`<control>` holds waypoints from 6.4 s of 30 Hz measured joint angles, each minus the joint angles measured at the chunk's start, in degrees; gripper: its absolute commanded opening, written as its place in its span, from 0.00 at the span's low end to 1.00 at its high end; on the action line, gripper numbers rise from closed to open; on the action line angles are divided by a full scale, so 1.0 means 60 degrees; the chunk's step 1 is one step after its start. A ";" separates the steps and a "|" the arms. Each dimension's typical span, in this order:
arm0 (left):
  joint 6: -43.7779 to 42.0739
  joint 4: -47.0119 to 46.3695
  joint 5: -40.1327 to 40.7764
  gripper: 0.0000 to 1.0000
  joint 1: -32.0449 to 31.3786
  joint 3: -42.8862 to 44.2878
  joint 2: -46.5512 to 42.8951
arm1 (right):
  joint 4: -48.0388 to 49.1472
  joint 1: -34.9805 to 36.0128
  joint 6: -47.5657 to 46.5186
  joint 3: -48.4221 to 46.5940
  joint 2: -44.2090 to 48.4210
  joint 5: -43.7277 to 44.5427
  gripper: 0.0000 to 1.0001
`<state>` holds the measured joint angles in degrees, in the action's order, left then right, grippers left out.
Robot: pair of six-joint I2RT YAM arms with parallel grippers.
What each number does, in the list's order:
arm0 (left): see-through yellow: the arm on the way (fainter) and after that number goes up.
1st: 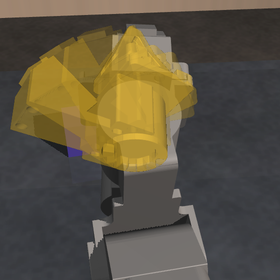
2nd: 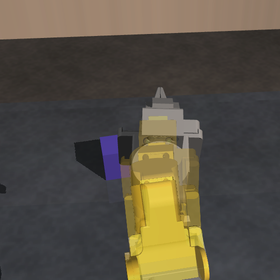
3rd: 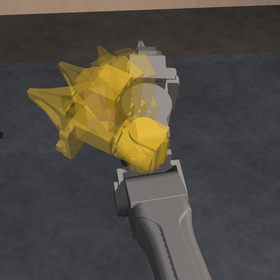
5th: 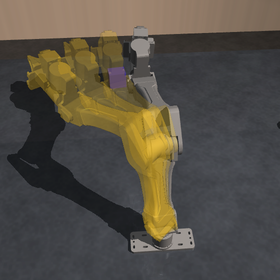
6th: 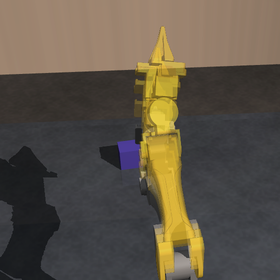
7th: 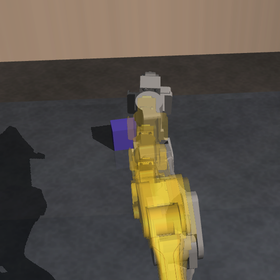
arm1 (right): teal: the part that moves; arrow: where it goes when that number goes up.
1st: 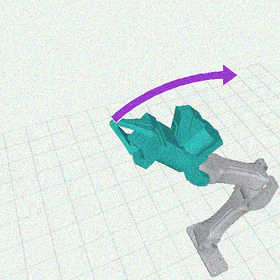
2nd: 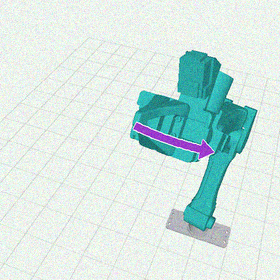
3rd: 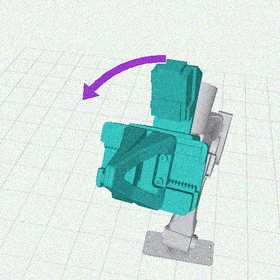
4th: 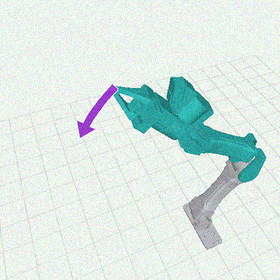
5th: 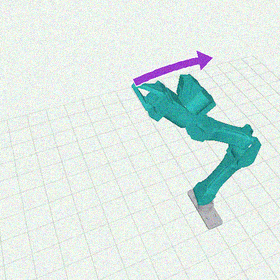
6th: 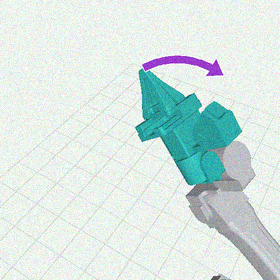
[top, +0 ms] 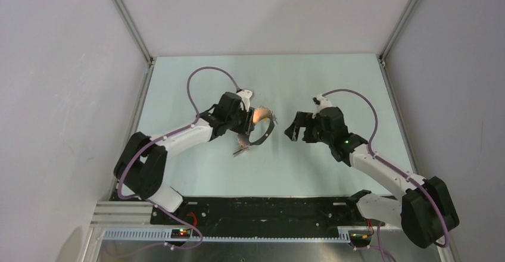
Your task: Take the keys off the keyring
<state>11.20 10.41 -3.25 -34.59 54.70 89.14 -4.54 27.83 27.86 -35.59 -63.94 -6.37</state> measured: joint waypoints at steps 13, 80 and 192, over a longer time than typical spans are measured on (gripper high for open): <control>0.0401 -0.1435 -0.0718 0.00 0.0000 -0.0929 -0.0889 | 0.3034 0.0954 0.0692 -0.0076 -0.1373 -0.1865 0.62; -0.0656 -1.0459 -0.3093 0.57 -0.1158 -0.5858 -0.3891 | 0.1585 -0.1461 0.2586 -0.0681 0.3231 -0.2528 0.00; -0.2262 -1.0626 -0.2699 0.39 -0.1636 -0.6218 -0.4040 | 0.2320 0.1927 0.2324 -0.0681 0.2499 -0.0576 0.00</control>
<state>-2.37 -53.34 -19.44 -44.40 17.39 64.90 9.39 39.40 41.80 -39.68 -48.95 -9.82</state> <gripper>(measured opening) 0.363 0.011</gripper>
